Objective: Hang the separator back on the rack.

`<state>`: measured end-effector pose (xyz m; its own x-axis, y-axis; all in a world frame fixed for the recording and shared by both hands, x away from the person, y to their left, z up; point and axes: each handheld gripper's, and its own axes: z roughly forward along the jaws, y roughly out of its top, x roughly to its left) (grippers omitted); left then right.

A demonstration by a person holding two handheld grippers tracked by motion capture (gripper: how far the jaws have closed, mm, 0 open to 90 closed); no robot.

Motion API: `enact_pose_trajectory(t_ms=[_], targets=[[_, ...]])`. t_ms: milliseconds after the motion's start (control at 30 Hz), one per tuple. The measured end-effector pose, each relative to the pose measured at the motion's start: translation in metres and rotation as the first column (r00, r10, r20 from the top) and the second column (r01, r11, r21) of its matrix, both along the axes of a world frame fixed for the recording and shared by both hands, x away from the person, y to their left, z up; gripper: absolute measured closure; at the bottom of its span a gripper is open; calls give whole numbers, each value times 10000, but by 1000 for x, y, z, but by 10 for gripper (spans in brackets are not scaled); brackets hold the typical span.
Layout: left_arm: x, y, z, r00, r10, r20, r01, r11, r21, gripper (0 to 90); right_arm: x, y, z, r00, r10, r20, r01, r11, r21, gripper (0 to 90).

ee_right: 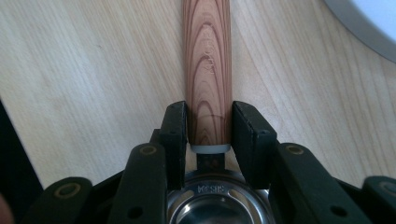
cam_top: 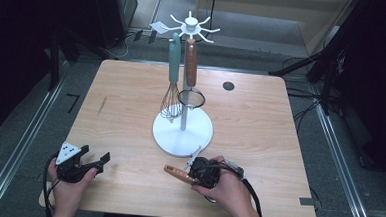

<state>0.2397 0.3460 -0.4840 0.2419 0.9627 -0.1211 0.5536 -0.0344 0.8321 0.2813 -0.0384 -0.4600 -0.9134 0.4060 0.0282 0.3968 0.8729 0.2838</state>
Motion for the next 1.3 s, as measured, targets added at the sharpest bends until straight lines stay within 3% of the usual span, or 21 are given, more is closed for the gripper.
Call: enact_pose_trajectory(t_ms=[133, 333, 467, 633, 833, 1300], targets=[[0, 0, 0, 10000, 14, -16, -14, 10000, 13, 147, -2, 5, -2, 9998, 10, 197, -5, 9997, -239, 688], [0, -1, 0, 10000, 38, 1, -38, 10000, 53, 148, -1, 7, -1, 9999, -106, 88, 110, 9991, -406, 695], [0, -1, 0, 10000, 32, -6, -32, 10000, 64, 148, -1, 2, -2, 9999, -76, 82, 77, 9999, -79, 700], [1, -1, 0, 10000, 40, -21, -40, 10000, 88, 148, 0, 8, 0, 9999, -22, 132, 29, 9985, -548, 707], [1, -1, 0, 10000, 34, -42, -34, 10000, 93, 150, -1, 7, -1, 9997, -168, 202, 179, 9985, -523, 710], [1, -1, 0, 10000, 32, -64, -31, 9999, 113, 150, -3, -13, -3, 9955, -802, 501, 774, 9955, 548, 712]])
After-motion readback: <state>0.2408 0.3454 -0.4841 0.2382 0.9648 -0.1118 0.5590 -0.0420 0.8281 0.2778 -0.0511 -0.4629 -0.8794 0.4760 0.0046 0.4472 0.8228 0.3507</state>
